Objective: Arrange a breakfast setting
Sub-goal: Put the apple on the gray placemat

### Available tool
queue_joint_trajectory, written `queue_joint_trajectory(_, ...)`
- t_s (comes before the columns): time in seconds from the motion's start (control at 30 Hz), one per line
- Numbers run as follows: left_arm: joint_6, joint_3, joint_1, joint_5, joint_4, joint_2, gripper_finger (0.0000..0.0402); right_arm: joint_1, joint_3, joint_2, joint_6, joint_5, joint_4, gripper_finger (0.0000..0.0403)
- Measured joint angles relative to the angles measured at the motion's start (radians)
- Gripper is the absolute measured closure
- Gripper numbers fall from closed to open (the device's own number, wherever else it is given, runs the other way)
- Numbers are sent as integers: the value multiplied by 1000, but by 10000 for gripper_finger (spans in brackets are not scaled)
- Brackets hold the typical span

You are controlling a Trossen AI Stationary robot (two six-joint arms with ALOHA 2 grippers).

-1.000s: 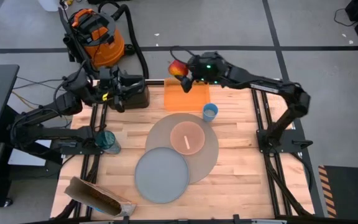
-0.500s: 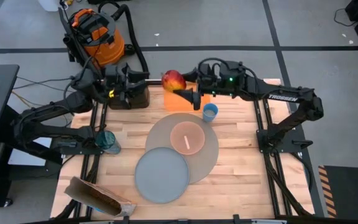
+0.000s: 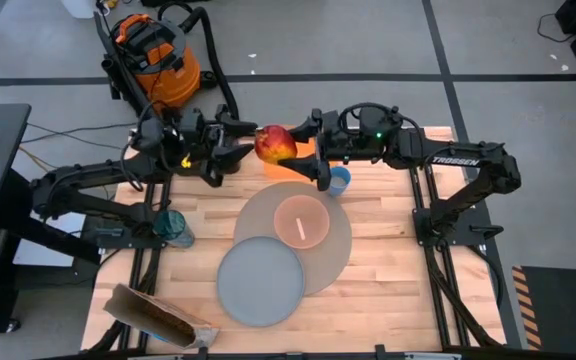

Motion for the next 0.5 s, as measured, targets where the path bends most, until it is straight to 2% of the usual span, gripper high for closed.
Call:
queue_joint_trajectory(0.13,24,0,-29,-61,10,29,164,-2,0,4,-12,-15,-20,82)
queue_joint_trajectory(0.3,38,-1,-44,-72,11,40,176,0,-1,8,-25,-12,-81,82)
queue_joint_trajectory(0.5,50,-1,-46,-89,9,38,219,-1,0,7,-26,-19,-75,82)
